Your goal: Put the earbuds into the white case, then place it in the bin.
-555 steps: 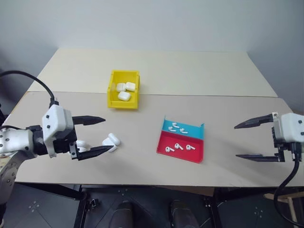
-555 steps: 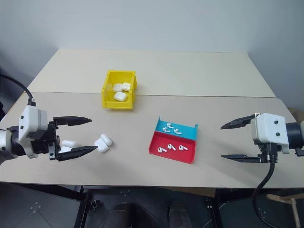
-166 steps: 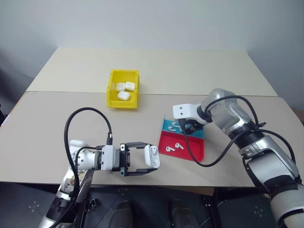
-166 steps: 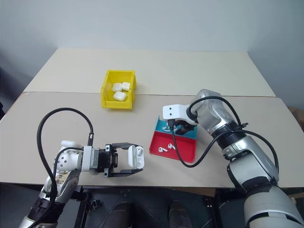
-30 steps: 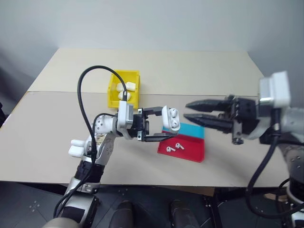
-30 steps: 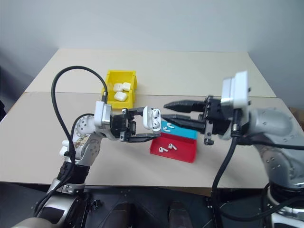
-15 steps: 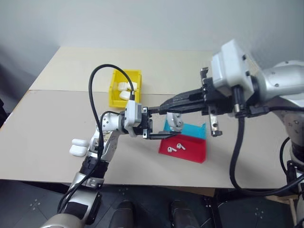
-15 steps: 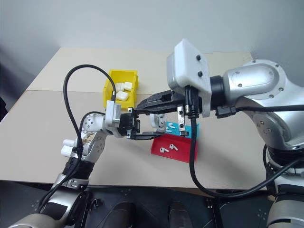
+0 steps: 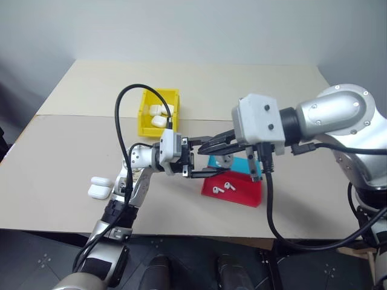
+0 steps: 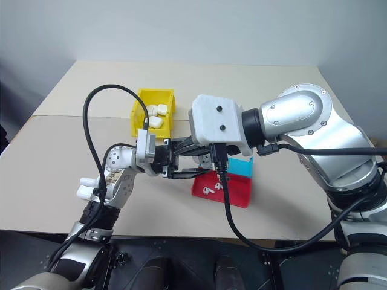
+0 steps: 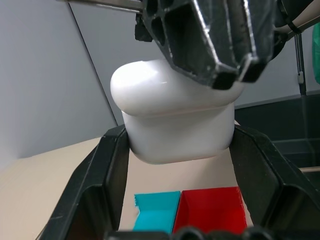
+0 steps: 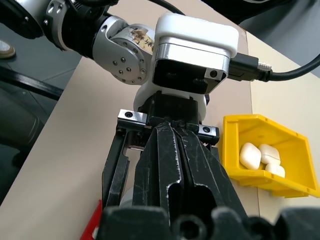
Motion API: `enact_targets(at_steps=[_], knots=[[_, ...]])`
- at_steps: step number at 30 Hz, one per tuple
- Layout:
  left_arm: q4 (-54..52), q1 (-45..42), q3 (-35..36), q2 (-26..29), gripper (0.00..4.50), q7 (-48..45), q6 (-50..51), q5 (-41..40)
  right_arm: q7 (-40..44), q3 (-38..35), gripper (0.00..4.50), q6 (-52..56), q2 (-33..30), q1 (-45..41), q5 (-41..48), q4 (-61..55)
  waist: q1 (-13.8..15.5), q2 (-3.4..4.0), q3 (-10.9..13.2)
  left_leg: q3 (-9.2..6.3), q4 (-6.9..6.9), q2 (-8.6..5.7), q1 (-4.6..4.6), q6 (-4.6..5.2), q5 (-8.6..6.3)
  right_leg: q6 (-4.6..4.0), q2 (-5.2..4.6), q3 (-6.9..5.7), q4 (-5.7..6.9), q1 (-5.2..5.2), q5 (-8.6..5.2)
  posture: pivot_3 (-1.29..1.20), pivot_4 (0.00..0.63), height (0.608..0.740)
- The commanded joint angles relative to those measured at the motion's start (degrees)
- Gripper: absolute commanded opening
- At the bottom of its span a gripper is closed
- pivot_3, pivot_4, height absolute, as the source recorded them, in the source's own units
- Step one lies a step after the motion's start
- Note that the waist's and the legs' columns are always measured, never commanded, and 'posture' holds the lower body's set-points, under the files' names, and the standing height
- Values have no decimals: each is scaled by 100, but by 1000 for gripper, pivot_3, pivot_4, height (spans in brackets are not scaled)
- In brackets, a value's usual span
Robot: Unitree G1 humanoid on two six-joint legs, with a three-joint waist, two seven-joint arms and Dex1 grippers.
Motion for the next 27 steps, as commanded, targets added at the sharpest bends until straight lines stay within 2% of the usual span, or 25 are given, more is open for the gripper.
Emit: enact_targets(at_steps=[1,9,20,24,25,27], knots=[[-317,-39,78,-1,2762,7,-83,-147,115,-145,77,-76,-171,155,-222,17,0,0,0,0,0,0,0,0,0,0,0,0,0,0,0,0,150,740],[-266,-77,76,3,2762,-19,-88,-174,174,-454,77,-164,-338,412,-298,21,2,0,0,0,0,0,1,0,0,0,0,0,0,1,0,0,150,740],[-339,17,153,42,2762,191,-89,-105,-176,-1536,77,-136,37,538,337,181,2,1,1,0,0,0,1,0,0,0,0,0,0,2,0,0,150,740],[-693,46,293,222,2762,1229,321,437,-889,-2058,77,293,174,683,504,228,4,1,1,0,0,0,1,0,0,0,-1,0,1,2,0,0,150,740],[-787,-29,356,238,2762,1769,600,718,-1050,-2128,77,341,168,810,455,213,4,1,1,0,0,0,1,0,0,0,-1,0,2,2,0,0,150,740],[-972,-381,468,196,2762,3159,1783,1390,-1330,-2286,77,467,191,1117,454,151,22,-4,1,-1,0,0,4,0,0,0,-1,0,2,5,0,0,150,740]])
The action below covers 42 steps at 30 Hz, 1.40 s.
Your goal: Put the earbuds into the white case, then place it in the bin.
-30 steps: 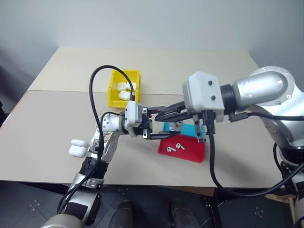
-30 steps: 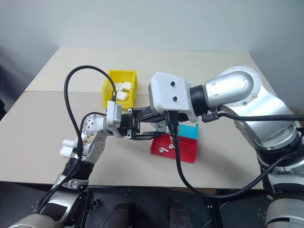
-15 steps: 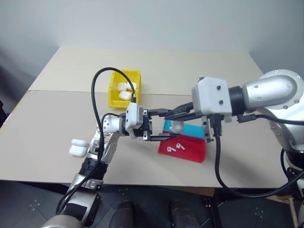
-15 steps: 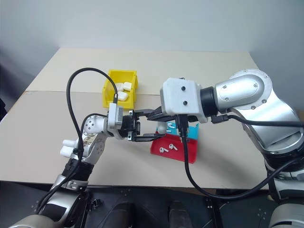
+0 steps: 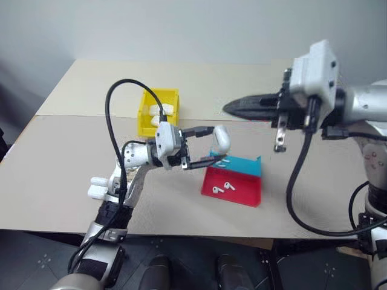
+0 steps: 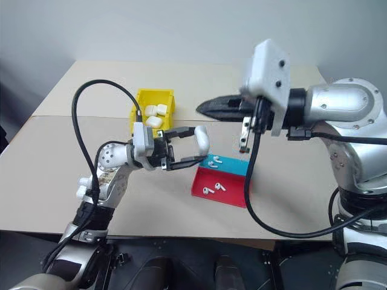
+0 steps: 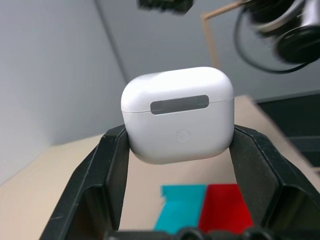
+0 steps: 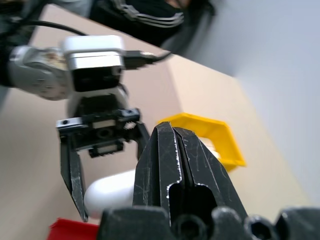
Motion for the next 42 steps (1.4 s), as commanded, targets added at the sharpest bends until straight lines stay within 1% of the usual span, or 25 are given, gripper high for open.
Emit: enact_targets(at_steps=[1,2,4,6,8,13,16,19,21,23,25,26,28,30,32,34,38,42], knots=[[-351,-591,348,-140,2762,2211,1504,983,-499,-382,77,206,25,406,29,-157,26,-4,1,-3,0,-1,-1,0,0,0,-1,-2,1,3,0,0,150,740],[-289,-730,427,-257,2762,2685,1636,1151,-567,-416,77,227,36,509,55,-189,27,-4,1,-6,6,-2,-2,1,0,3,-1,-4,1,4,1,0,150,740],[73,-1121,626,-563,2762,3995,1741,1726,-661,-428,77,243,35,786,64,-268,26,-5,2,-6,8,-5,-6,0,0,5,-2,-4,0,3,2,0,150,740],[495,-1475,739,-676,2762,4978,1874,2237,-721,-387,77,234,31,993,36,-288,37,-7,3,-7,8,-5,-12,1,0,7,-3,-4,-8,2,4,0,150,740],[772,-1689,834,-713,2762,5409,1991,2381,-763,-328,77,209,17,1101,-9,-253,5,-7,2,-7,8,-7,-12,1,0,7,-3,-4,-9,1,4,0,150,740],[1748,-2224,954,-752,2762,6006,2720,2486,-921,-115,77,198,73,1079,-192,13,-2,-7,3,-7,1,-7,-6,0,1,7,-2,-3,-3,-1,4,0,150,740],[2250,-2318,710,-641,2762,5999,2793,2678,-1008,-4,77,257,80,1030,-285,85,-5,-7,3,-7,1,-9,-6,-1,1,7,-2,-3,-5,0,4,0,150,740],[2725,-2512,704,-668,2762,5889,3253,2595,-1058,15,77,296,78,1045,-305,87,4,-7,3,-7,-2,-9,-18,-2,1,7,-2,-3,-7,-10,4,0,150,740],[2870,-2536,678,-725,2762,5823,3164,2545,-1081,22,77,317,56,1114,-333,46,6,-7,3,-7,-2,-9,-31,-2,2,7,-2,-4,-8,-21,4,0,150,740],[3015,-2563,556,-776,3496,5777,3083,2600,-1103,41,0,369,15,1185,-370,-14,13,-7,3,-7,-2,-10,-42,-3,2,7,-4,-4,-7,-31,4,0,150,740],[3163,-2638,561,-838,4046,5724,3121,2542,-1125,58,0,402,5,1223,-418,-53,25,-8,3,-7,-2,-10,-44,-4,3,7,-4,-4,-5,-34,4,0,150,740],[3161,-2634,525,-860,4418,5760,3007,2576,-1140,60,0,431,7,1230,-434,-69,25,-8,3,-7,-2,-10,-44,-4,3,7,-4,-4,-5,-35,4,0,150,740],[3071,-2566,475,-868,4467,5875,2576,2655,-1166,62,0,470,8,1236,-451,-93,22,-8,3,-7,-2,-11,-44,-4,3,7,-4,-4,-5,-35,5,0,150,740],[3002,-2483,637,-869,4467,5860,2068,2483,-1181,69,0,494,4,1232,-455,-99,23,-8,3,-6,-2,-11,-45,-5,4,6,-5,-4,-3,-37,5,0,150,740],[2643,-2414,1143,-882,4467,5453,1925,1792,-1196,86,0,502,-9,1244,-481,-106,15,-8,3,-6,-2,-10,-45,-6,4,6,-5,-4,-2,-38,5,0,150,740],[2246,-2271,1364,-838,4467,5108,1904,1380,-1191,84,0,504,-26,1264,-493,-123,-10,-7,3,-5,-2,-10,-46,-7,4,5,-5,-1,3,-44,6,0,150,740],[1178,-1749,1432,-636,4467,4340,2239,800,-932,-69,0,203,-188,1482,-480,-192,-8,-6,3,-3,-2,-10,-45,-7,5,5,-4,2,15,-50,5,0,150,740],[-332,-767,1223,-51,4467,3119,2492,196,-328,-533,0,-1025,-298,2242,-575,-279,-6,-7,3,-2,-2,-10,-46,-8,5,5,-4,4,14,-51,5,0,150,740]])
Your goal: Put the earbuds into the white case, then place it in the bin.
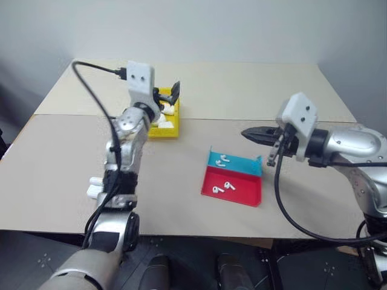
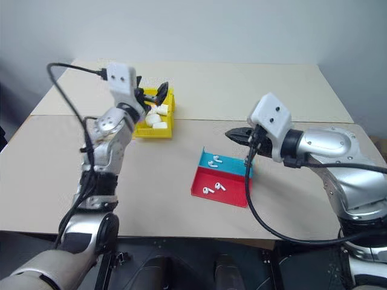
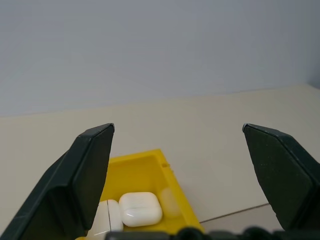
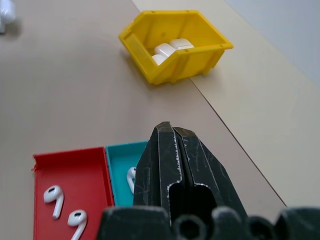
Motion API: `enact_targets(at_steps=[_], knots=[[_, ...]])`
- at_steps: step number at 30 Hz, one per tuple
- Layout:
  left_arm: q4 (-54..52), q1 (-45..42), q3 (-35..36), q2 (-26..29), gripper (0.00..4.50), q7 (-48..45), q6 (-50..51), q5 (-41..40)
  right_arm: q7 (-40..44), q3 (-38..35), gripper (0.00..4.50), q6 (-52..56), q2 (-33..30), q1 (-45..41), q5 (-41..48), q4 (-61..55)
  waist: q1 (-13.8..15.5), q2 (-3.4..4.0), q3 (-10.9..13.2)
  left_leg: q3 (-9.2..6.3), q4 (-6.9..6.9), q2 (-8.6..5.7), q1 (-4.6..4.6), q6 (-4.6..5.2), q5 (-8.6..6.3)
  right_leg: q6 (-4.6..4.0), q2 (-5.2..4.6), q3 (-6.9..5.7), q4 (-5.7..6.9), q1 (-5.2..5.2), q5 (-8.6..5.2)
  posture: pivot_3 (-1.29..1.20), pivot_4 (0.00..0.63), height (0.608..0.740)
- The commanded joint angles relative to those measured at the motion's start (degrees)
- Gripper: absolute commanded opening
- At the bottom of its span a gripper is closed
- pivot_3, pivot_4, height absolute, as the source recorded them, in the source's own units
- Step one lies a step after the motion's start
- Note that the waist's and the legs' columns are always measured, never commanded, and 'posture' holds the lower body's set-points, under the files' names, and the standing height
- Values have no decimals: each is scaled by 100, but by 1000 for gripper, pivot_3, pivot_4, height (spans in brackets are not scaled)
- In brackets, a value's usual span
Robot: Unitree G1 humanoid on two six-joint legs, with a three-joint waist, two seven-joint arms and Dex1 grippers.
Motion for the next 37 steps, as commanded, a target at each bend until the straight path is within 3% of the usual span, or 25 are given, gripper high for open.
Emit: enact_targets(at_steps=[1,6,10,15,24,25,29,37], knots=[[-1543,739,-150,552,4467,-1143,177,-626,576,-664,0,-1054,-175,548,-20,-221,1,0,0,0,0,0,0,-2,1,0,0,0,1,-1,0,0,150,740],[-3141,2321,200,1756,4467,-2597,287,-1581,1812,-1197,0,-2044,-701,1439,-8,115,-3,1,0,5,1,5,5,-2,1,-1,0,2,2,2,0,0,150,740],[-3465,3195,725,2754,4467,-3390,208,-1882,2515,-1590,0,-2544,-1070,1688,33,648,-23,1,1,11,0,9,76,-2,0,-7,3,2,-4,68,-6,0,150,740],[-3620,4007,1499,3643,4500,-3978,361,-2164,3257,-2026,1120,-3021,-1477,2022,17,1127,-18,0,1,14,-8,12,88,-1,0,-8,3,2,-13,77,-10,0,150,740],[-3926,4596,2208,4044,4500,-4273,519,-2649,3831,-2485,4262,-3103,-1726,2352,155,1324,0,0,1,17,-8,14,84,-1,0,-8,2,2,-14,75,-9,0,150,740],[-3925,4570,2211,4073,4500,-4266,539,-2686,3842,-2512,4457,-3097,-1724,2388,152,1307,-2,0,1,18,-8,14,84,-1,0,-8,2,2,-14,74,-9,0,150,740],[-3895,4445,2206,4124,4500,-4242,520,-2813,3254,-2397,4457,-3157,-1518,2303,-151,1252,-4,0,1,18,-8,14,83,-1,-1,-8,3,2,-14,73,-9,0,150,740],[-3980,4442,2198,4195,4500,-4200,711,-3096,3131,-2360,4457,-3416,-1460,2184,-110,1338,-14,0,1,19,-10,13,81,-1,-1,-8,2,4,-14,70,-9,0,150,740]])
